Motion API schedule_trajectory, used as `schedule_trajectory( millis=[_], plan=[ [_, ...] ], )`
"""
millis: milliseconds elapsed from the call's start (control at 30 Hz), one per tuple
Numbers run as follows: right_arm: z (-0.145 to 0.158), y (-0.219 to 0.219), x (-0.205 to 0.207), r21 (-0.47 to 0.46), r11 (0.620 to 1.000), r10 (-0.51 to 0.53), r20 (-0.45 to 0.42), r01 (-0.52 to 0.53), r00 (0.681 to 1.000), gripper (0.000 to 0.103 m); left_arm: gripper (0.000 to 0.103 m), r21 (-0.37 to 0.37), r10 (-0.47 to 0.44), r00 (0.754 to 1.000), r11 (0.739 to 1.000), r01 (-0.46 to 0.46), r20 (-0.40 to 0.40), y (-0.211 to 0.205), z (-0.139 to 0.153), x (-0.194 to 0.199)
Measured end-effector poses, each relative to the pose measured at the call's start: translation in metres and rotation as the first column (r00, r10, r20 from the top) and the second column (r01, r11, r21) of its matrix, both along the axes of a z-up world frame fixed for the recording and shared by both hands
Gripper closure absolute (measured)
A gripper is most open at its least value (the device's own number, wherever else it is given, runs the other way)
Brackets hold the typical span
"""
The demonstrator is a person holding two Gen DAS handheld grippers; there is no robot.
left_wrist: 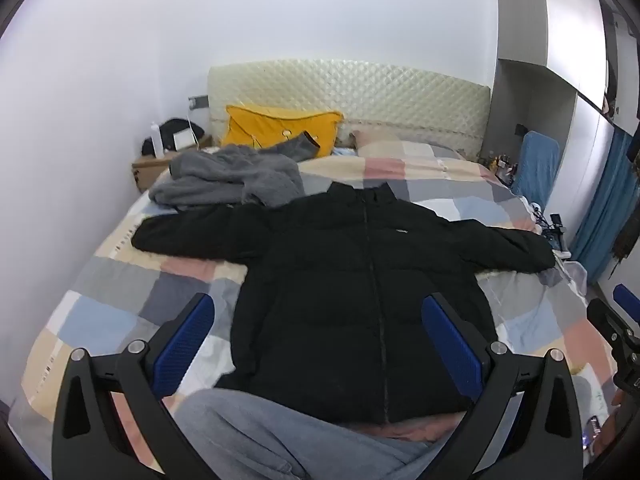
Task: Fold large clothes
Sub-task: 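Move both tools toward the black puffer jacket on the bed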
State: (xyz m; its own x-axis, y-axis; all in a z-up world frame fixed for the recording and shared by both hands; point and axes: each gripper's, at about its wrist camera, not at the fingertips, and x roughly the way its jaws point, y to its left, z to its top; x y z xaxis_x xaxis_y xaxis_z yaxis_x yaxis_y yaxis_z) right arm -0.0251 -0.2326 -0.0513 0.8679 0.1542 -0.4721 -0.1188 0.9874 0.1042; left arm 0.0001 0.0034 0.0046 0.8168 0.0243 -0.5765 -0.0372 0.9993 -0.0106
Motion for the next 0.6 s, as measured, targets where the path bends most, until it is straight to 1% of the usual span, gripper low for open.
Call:
schedule_trajectory(
  millis=[67,167,233,333,467,600],
  plan=[
    [0.000,0.003,0.003,-0.017,1.000,0.014,0.003,-0.014,1.000,0.000,0.000,-0.001,-0.004,1.000,1.000,0.004,0.003,-0.001,-0.003,0.000],
    [-0.002,0.006,0.004,-0.030,0.999,0.034,0.030,-0.033,0.999,0.000,0.000,-0.054,-0.021,1.000,0.998,0.020,-0.002,-0.002,-0.011,0.002],
    [-0.007,0.008,0.005,-0.045,0.998,0.041,0.037,-0.039,0.998,0.000,0.000,-0.045,-0.014,1.000,0.999,0.014,-0.007,-0.006,-0.018,0.005],
    [-0.021,0.009,0.008,-0.050,0.998,0.048,0.023,-0.047,0.999,0.000,0.000,-0.048,-0.017,1.000,0.999,0.016,-0.015,-0.008,-0.032,0.008],
    [-0.038,0.012,0.008,-0.069,0.996,0.055,0.005,-0.055,0.998,0.000,0.000,-0.013,-0.010,1.000,1.000,0.010,-0.010,-0.011,-0.044,0.006],
    [-0.049,0.014,0.009,-0.044,0.997,0.070,-0.030,-0.071,0.997,0.000,0.000,-0.001,-0.014,0.999,1.000,0.014,-0.037,-0.014,-0.053,0.003]
  ],
)
